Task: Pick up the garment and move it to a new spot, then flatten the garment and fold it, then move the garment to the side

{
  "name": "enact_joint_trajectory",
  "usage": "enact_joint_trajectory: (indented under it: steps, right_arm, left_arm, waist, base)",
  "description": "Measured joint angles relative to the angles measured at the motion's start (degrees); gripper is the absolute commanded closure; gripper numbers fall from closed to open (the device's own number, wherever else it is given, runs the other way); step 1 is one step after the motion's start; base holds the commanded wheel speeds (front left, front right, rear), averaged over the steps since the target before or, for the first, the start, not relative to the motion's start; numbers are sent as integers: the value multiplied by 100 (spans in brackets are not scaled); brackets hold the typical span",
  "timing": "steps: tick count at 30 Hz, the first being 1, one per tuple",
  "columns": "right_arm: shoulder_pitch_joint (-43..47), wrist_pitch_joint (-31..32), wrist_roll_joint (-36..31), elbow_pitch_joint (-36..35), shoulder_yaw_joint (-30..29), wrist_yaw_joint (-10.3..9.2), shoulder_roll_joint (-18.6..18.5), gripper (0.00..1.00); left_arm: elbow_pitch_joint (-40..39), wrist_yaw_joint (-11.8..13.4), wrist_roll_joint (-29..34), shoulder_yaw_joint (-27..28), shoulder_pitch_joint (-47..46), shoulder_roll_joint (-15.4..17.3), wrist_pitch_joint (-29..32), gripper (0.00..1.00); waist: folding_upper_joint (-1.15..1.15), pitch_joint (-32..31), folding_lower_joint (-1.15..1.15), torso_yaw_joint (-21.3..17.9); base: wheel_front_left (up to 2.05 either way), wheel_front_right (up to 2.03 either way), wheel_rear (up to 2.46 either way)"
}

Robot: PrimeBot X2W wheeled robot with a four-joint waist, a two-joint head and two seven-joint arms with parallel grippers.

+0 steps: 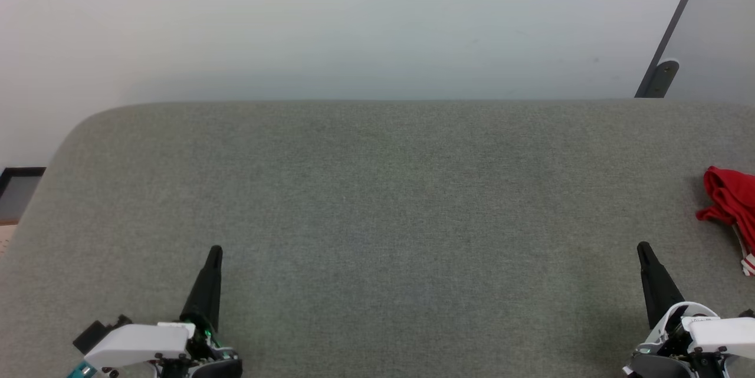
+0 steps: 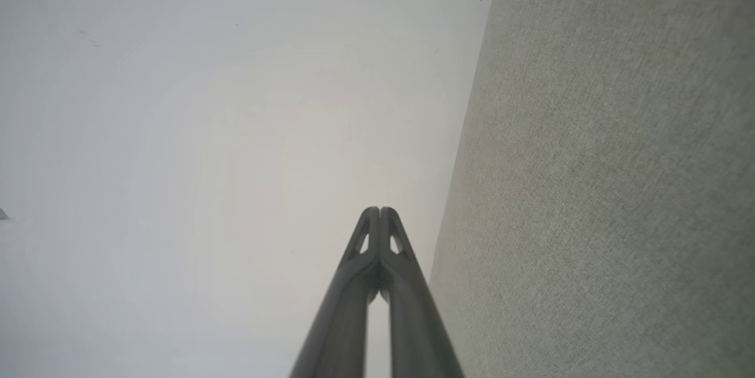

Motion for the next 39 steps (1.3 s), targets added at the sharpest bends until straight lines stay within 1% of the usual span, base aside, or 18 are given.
enact_joint_trajectory:
  steps: [4, 39]
  right_arm:
    - [-38, 27, 100, 4, 1, 0, 11, 100]
    - [-54, 27, 100, 4, 2, 0, 13, 100]
  left_arm:
    - [13, 0, -103, 20, -27, -11, 38, 100]
    - [16, 0, -88, 67, -28, -44, 87, 100]
  waist:
    - [0, 10, 0, -11]
    - [0, 9, 0, -11]
  base:
    - [0, 0, 0]
    - [0, 0, 0]
